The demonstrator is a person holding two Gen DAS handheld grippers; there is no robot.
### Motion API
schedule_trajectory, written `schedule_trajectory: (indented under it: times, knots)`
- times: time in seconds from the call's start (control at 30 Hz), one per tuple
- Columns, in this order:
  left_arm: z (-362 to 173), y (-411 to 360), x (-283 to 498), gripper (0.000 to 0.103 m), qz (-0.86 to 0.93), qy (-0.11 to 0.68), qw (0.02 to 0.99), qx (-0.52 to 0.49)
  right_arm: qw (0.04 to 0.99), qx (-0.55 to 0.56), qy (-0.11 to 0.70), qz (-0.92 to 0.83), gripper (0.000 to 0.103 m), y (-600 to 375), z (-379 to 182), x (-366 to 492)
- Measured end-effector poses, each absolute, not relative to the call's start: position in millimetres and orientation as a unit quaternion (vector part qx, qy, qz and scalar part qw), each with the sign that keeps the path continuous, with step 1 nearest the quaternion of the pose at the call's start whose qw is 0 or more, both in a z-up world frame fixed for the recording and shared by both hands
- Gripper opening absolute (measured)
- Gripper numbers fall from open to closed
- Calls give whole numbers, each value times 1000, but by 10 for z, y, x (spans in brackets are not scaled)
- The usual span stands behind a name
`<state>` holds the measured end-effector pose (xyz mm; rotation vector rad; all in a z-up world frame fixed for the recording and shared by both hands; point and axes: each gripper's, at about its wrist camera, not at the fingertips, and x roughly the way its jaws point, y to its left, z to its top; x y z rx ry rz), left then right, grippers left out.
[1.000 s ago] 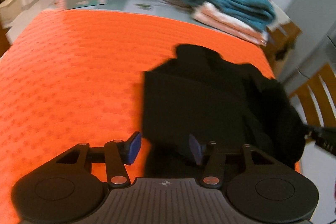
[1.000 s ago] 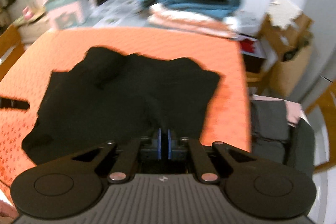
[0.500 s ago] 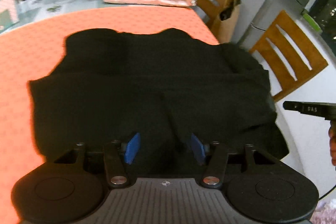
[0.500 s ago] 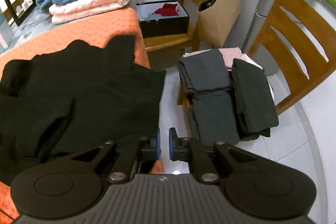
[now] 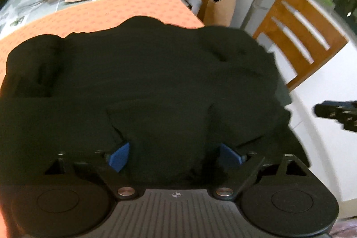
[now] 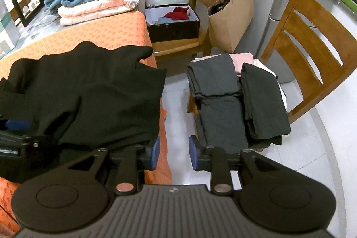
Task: Fold clothes
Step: 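Spread the black garment flat on the tablecloth with both grippers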
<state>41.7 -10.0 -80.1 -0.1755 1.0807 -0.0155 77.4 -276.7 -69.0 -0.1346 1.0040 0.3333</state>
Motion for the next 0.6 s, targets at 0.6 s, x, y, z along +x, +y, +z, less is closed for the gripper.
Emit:
schedule_trajectory:
  times: [0.6]
  knots:
    - [-559, 349, 186, 78, 56, 398, 896, -188, 864, -55, 482, 135, 36, -2874, -693, 513]
